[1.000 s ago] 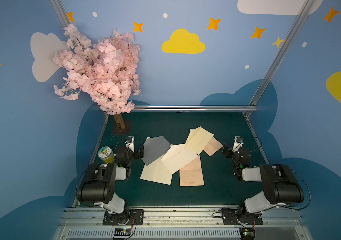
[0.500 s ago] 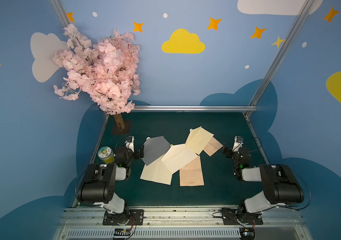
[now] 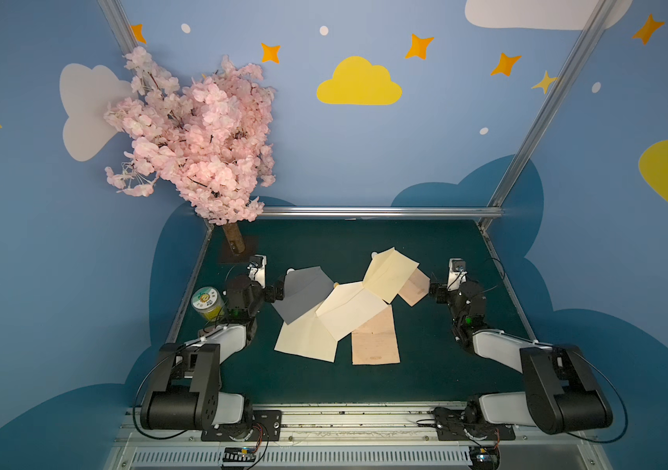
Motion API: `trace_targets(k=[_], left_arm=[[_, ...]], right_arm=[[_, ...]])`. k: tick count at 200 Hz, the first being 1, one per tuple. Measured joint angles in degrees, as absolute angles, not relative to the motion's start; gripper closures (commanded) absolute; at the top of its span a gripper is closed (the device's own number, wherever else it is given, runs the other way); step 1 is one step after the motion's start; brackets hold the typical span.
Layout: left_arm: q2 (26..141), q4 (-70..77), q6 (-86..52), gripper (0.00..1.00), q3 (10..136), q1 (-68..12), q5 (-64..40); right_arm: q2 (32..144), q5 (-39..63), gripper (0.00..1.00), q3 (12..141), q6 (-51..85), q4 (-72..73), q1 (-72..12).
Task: Fold the letter paper in half and place it into the envelope
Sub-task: Pick up the letter paper from the center of the board.
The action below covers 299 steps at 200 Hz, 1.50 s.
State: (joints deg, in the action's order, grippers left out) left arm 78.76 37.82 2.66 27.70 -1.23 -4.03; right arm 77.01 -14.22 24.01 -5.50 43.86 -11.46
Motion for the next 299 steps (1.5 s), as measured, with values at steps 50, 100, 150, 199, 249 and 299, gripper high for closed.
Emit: trace_targets(k=[50,100,150,199,249,299], left_arm=[[76.07,24.64,1.48,0.0,37.85,-6.94,-1.19],[75.81,8.75,-2.68,0.0,47.48,-19.44,1.87],[75.4,-3.36,-11.97,0.0,48.23,-34.92,3.25],[79.5,-10.85,-23.73,0.0,49.65,-48.05,3.7],[83.29,-14.83,-32.01,0.0,50.15,-53.52,1.91],[83.61,-18.7,-34.35,0.0,50.59,-53.87,0.32]], right_arm=[[69.17,-18.0,0.02,33.06,-6.42,26.68,-17.37],[63.42,-16.05,0.02,43.4,4.8,0.69,-21.41],[63.09,-15.4,0.02,46.0,12.45,-21.96,-29.65],[63.88,-5.87,0.02,46.33,19.44,-35.0,-32.1],[69.65,10.09,0.05,47.44,28.36,-39.88,-32.16],[78.26,23.9,0.3,46.28,32.8,-38.11,-32.16]])
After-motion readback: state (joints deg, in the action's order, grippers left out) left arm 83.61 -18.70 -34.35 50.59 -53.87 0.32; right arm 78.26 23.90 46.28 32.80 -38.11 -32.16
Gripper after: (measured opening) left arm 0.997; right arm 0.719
